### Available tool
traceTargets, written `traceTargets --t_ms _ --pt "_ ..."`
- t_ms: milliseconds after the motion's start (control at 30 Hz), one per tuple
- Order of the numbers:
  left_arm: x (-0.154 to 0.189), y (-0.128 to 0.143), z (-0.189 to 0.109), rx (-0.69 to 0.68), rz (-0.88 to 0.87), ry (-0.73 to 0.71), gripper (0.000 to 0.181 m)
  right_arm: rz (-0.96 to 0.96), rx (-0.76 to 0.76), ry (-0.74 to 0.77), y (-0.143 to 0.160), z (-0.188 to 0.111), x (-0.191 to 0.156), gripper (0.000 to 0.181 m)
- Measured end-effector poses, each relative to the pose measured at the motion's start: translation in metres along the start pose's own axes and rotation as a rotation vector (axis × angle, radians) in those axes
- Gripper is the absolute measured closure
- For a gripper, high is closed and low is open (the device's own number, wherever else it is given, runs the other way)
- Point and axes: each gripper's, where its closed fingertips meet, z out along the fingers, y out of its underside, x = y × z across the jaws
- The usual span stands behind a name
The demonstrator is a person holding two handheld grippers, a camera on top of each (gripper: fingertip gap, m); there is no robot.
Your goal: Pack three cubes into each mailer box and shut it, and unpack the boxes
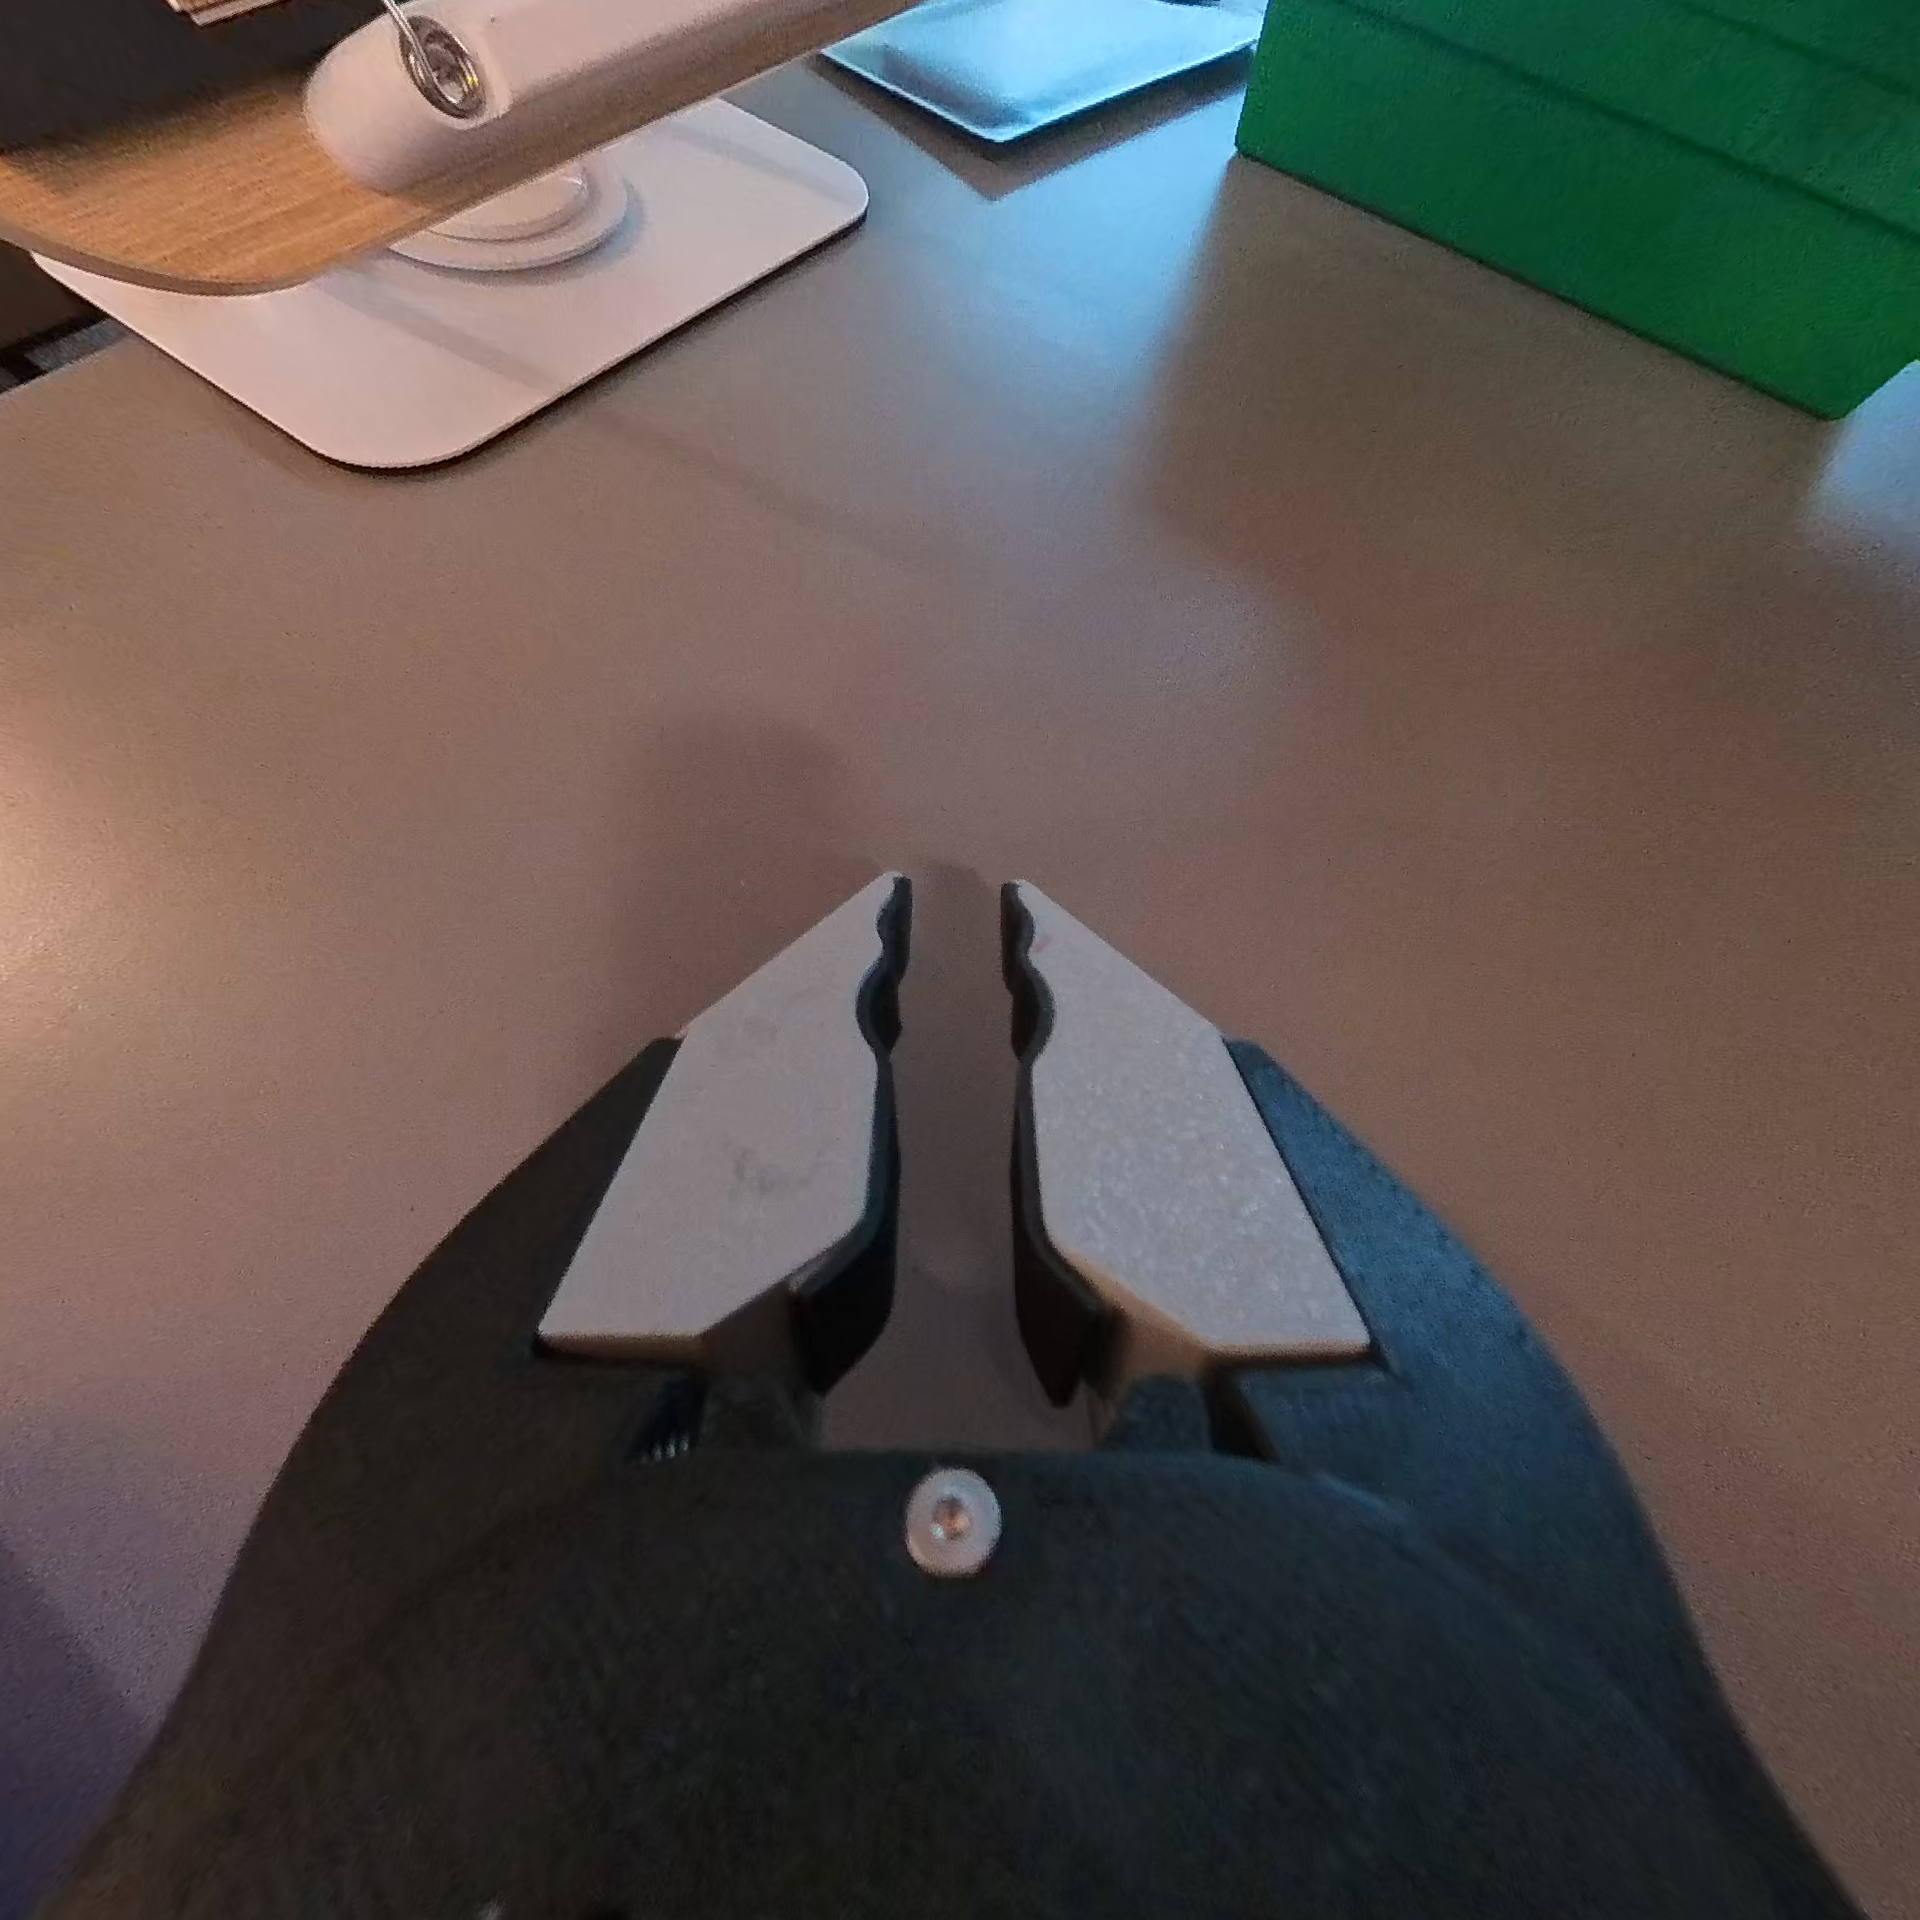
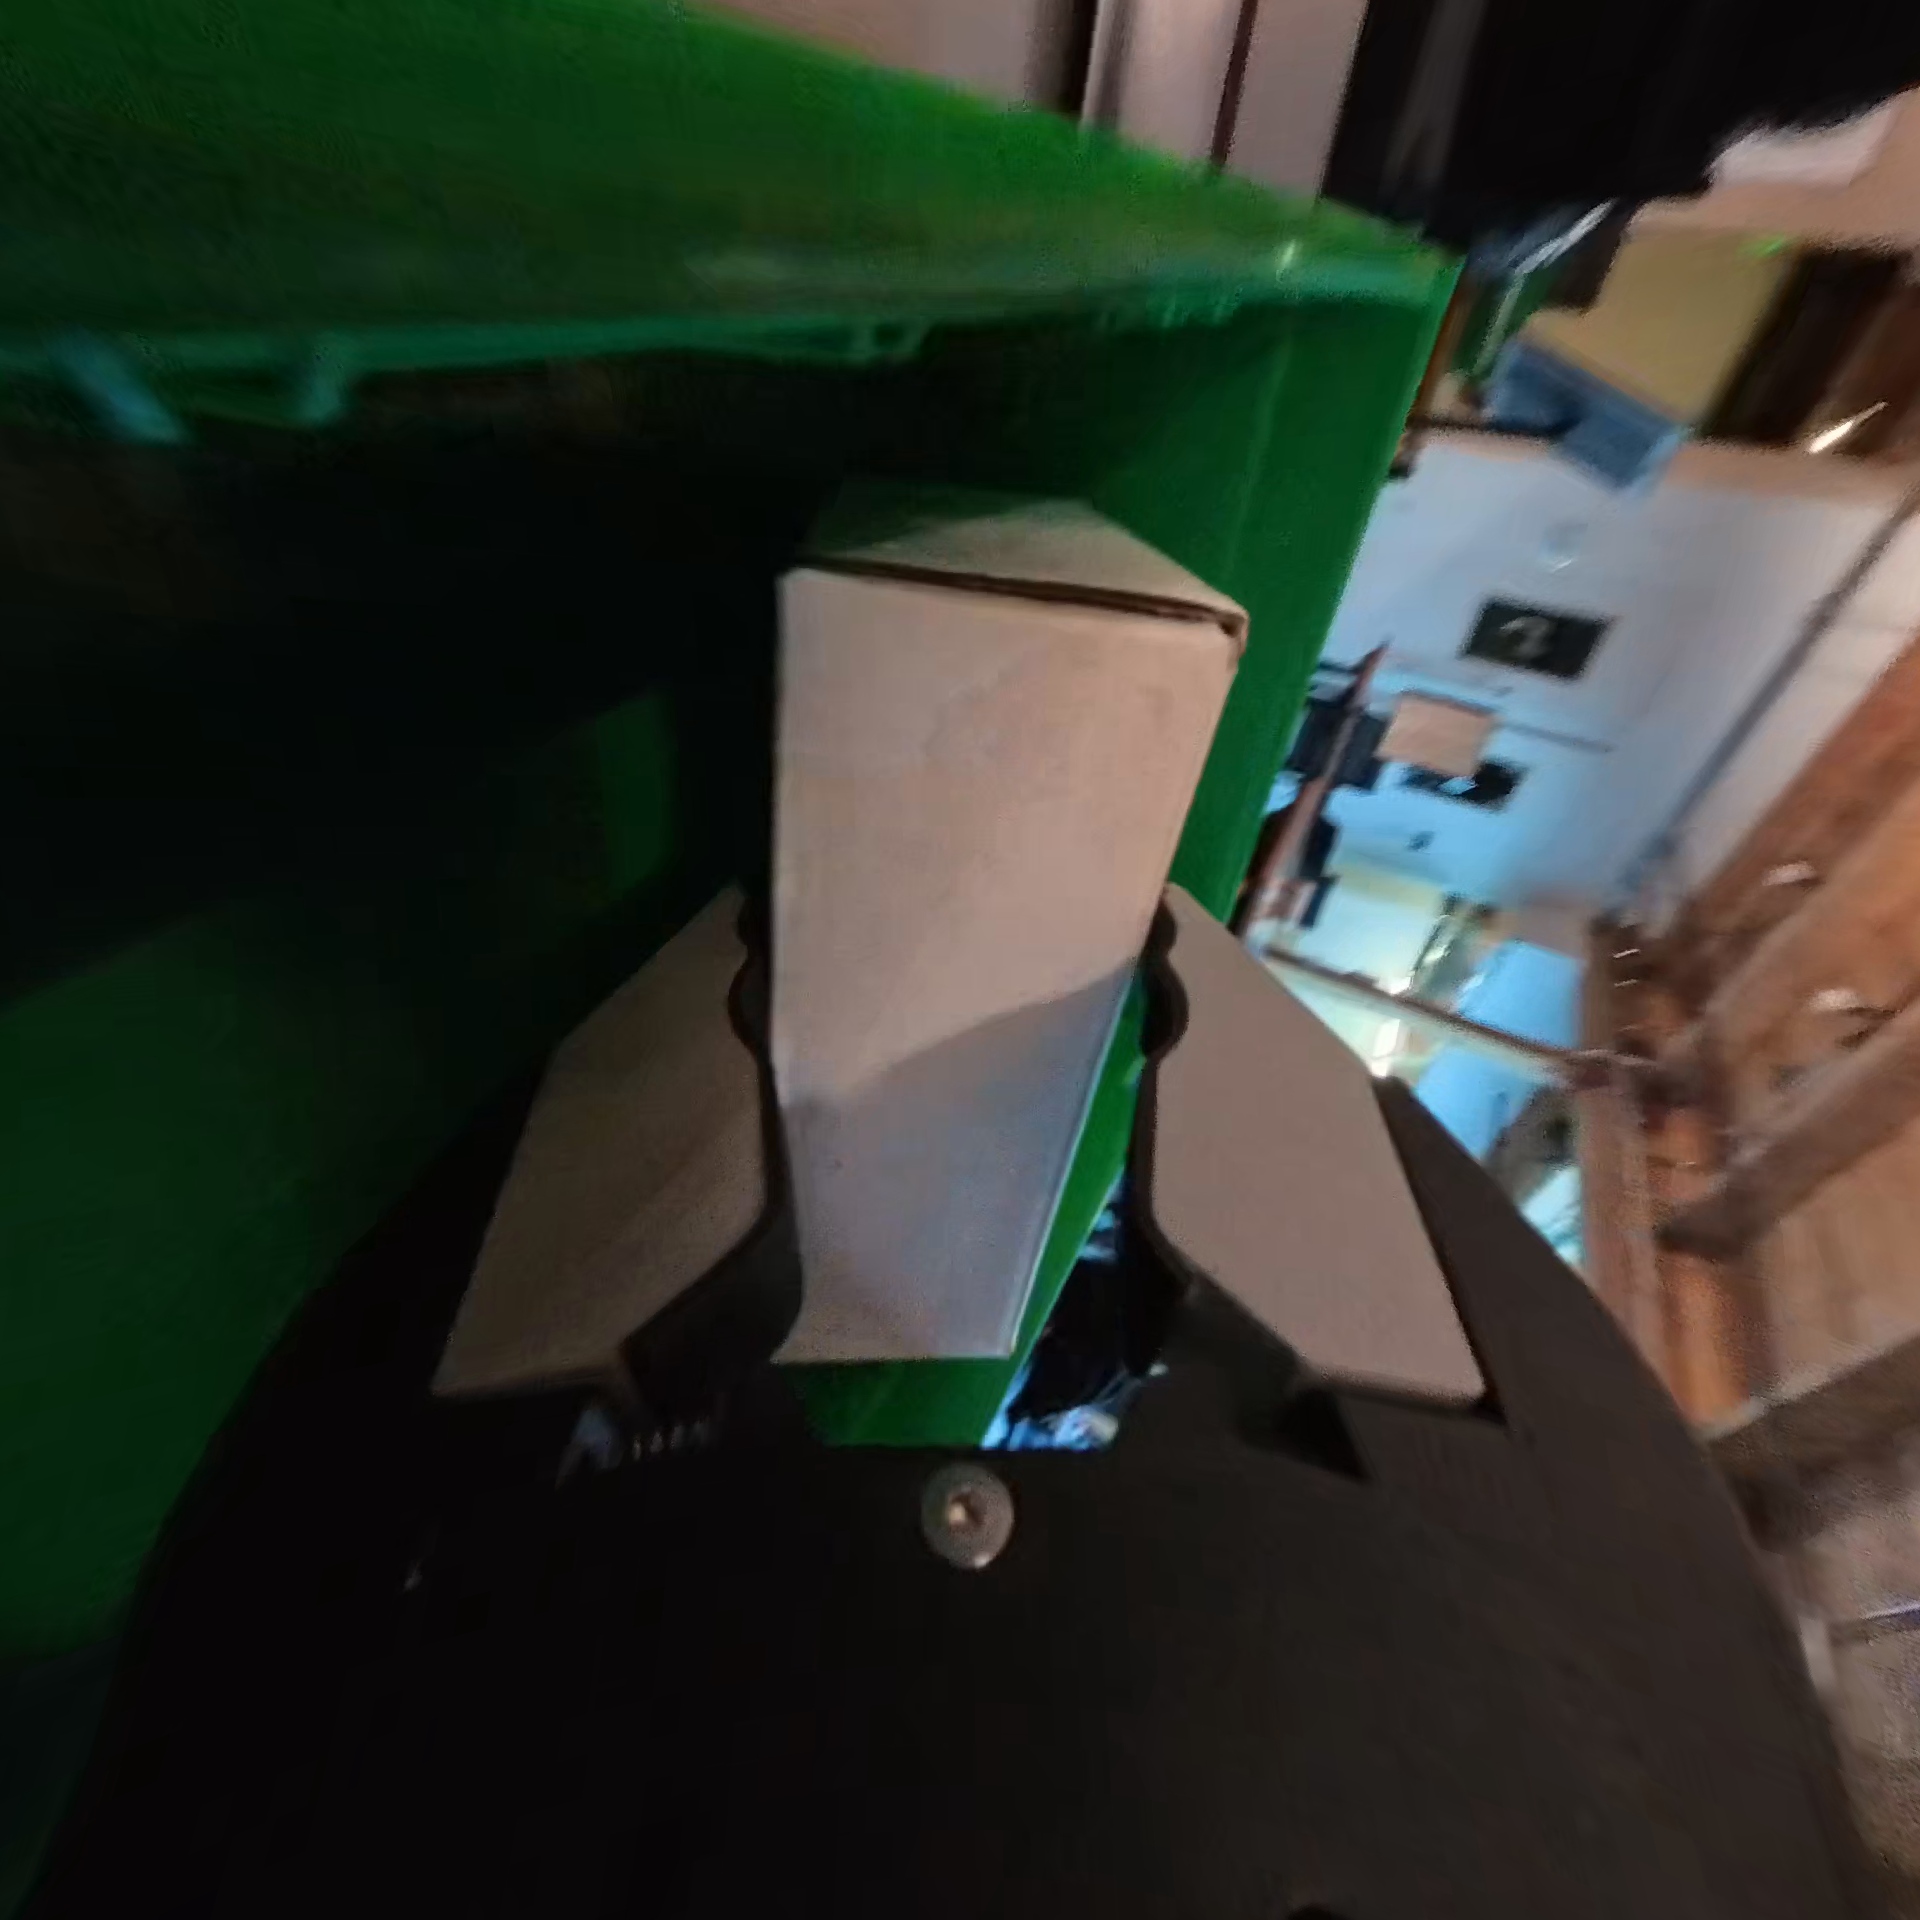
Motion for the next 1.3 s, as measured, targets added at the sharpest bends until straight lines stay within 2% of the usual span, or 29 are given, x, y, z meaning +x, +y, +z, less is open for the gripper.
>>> traceTargets --t_ms 67,200,233,267,333,367,433,567,633,700,800,833,933,1000,1033,1100,1233,1300 --pt "0.0 0.0 0.0 0.003 0.001 -0.001 0.166 0.084 -0.029 -0.073 0.009 -0.004 -0.007 0.095" --pt "0.0 -0.002 -0.002 0.02 -0.002 -0.001 0.166 0.215 -0.07 -0.231 0.027 -0.023 -0.021 0.094" --pt "0.001 -0.002 -0.003 0.025 -0.003 0.0 0.166 0.231 -0.08 -0.267 0.032 -0.029 -0.026 0.097" --pt "0.0 -0.003 -0.003 0.03 -0.005 0.001 0.166 0.248 -0.085 -0.31 0.035 -0.035 -0.031 0.11" --pt "0.0 -0.004 -0.004 0.036 -0.016 0.005 0.166 0.272 -0.116 -0.407 0.042 -0.046 -0.046 0.11" --pt "0.0 -0.004 -0.004 0.038 -0.022 0.008 0.166 0.274 -0.141 -0.468 0.046 -0.051 -0.054 0.126" --pt "-0.001 -0.004 -0.004 0.04 -0.032 0.013 0.166 0.284 -0.165 -0.552 0.049 -0.058 -0.065 0.134" --pt "-0.001 -0.004 -0.004 0.039 -0.041 0.02 0.166 0.264 -0.204 -0.534 0.052 -0.053 -0.056 0.157" --pt "-0.001 -0.005 -0.005 0.044 -0.043 0.023 0.166 0.272 -0.218 -0.575 0.053 -0.058 -0.052 0.181" --pt "-0.001 -0.005 -0.005 0.048 -0.048 0.026 0.166 0.331 -0.181 -0.641 0.047 -0.067 -0.053 0.181" --pt "-0.001 -0.004 -0.004 0.037 -0.055 0.037 0.166 0.385 -0.172 -0.801 0.037 -0.077 -0.075 0.181" --pt "0.0 -0.004 -0.003 0.032 -0.054 0.039 0.166 0.377 -0.21 -0.768 0.041 -0.069 -0.078 0.181" --pt "0.002 -0.003 -0.001 0.023 -0.033 0.037 0.166 0.376 -0.31 -0.518 0.053 -0.032 -0.065 0.181" --pt "0.004 -0.004 -0.001 0.026 -0.012 0.028 0.166 0.494 -0.28 -0.413 0.044 -0.02 -0.053 0.181" --pt "0.004 -0.004 -0.002 0.027 -0.007 0.027 0.166 0.57 -0.202 -0.384 0.03 -0.02 -0.046 0.181" --pt "0.005 -0.004 -0.002 0.03 -0.007 0.027 0.166 0.646 -0.065 -0.399 0.006 -0.029 -0.042 0.181" --pt "0.005 -0.004 -0.002 0.028 -0.016 0.033 0.166 0.611 -0.143 -0.501 0.007 -0.03 -0.065 0.181" --pt "0.005 -0.005 -0.003 0.038 -0.018 0.033 0.166 0.613 -0.157 -0.499 0.004 -0.022 -0.069 0.181"
